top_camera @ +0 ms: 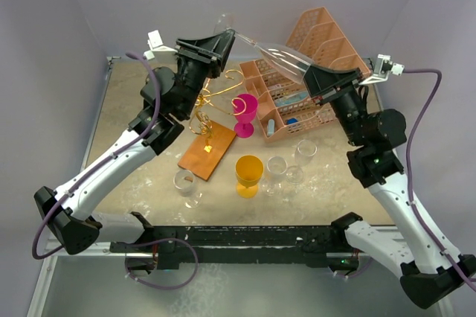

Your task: Place the wine glass upside down on the wine glass rack

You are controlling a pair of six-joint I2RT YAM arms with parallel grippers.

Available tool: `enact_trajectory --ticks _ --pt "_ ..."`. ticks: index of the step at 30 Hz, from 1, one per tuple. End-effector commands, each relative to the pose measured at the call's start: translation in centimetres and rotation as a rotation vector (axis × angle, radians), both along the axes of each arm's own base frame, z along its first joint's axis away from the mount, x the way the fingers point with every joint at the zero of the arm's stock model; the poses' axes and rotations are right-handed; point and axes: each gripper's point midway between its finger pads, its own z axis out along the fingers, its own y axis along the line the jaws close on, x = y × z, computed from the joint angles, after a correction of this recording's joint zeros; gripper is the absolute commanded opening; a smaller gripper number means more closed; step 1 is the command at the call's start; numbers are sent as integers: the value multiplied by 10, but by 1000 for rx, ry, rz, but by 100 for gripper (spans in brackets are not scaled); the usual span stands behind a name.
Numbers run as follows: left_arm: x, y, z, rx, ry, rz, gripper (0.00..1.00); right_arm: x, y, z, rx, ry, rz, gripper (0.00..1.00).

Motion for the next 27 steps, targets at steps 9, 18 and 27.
enact_trajectory --ticks 9,18,27 --pt "6 17 25 -62 -69 90 31 -35 14 1 6 -51 167 0" --pt "12 11 28 -86 -77 81 27 -40 20 -2 13 -53 219 0" --pt "8 20 38 -34 -135 130 0 -41 20 -28 -18 34 217 8"
